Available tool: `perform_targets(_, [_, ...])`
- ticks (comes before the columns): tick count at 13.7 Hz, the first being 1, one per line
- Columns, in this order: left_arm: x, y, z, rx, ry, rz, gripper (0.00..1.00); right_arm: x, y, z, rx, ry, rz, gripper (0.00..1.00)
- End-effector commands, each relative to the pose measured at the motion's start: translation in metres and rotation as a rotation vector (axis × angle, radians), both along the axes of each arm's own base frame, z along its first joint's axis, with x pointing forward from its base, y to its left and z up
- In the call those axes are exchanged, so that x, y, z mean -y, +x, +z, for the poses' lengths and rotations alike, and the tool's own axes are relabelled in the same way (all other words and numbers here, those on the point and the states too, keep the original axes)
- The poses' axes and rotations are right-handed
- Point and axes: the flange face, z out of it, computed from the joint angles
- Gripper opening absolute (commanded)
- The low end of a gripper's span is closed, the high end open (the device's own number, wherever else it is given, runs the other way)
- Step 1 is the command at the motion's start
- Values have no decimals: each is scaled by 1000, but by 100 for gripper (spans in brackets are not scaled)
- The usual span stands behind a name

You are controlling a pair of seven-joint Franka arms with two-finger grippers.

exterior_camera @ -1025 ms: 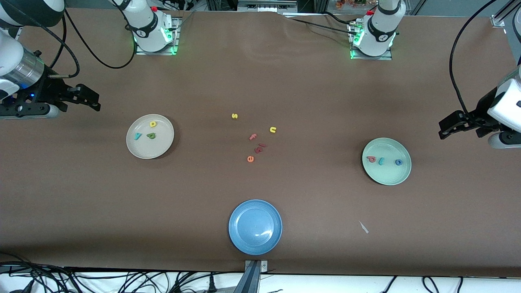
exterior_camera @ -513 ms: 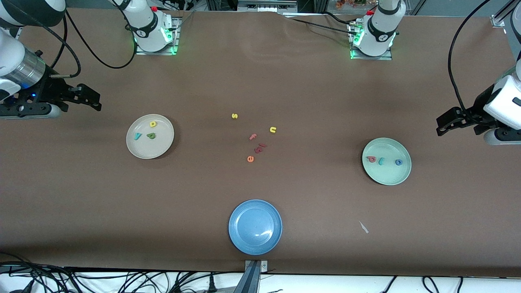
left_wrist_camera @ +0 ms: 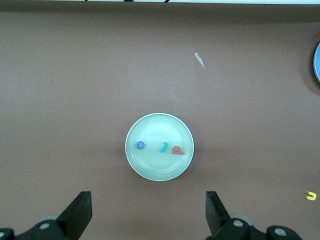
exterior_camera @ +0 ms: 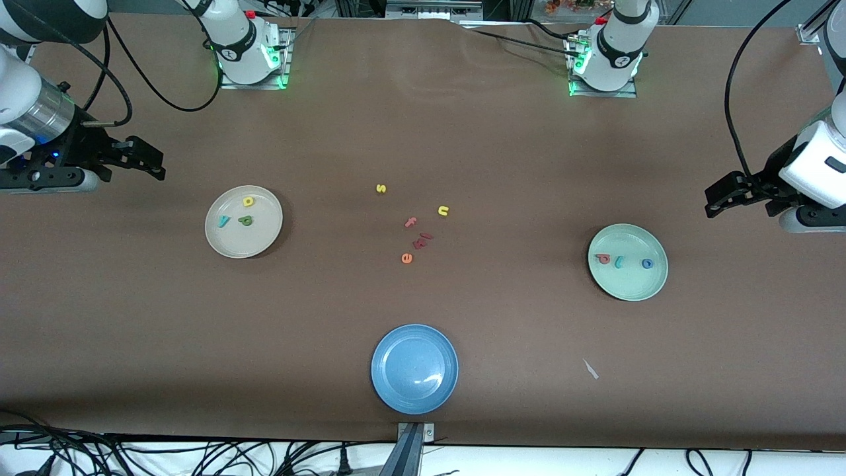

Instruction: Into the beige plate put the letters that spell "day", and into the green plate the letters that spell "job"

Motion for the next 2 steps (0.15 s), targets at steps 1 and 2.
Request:
perform_targets(1, [-4,-7,4,1,-15,-15,100,-1,1,3,-5,2,9,100])
perform_targets(2, [-4,-7,4,0,-15,-15,100,-1,2,4,-3,4,7,100])
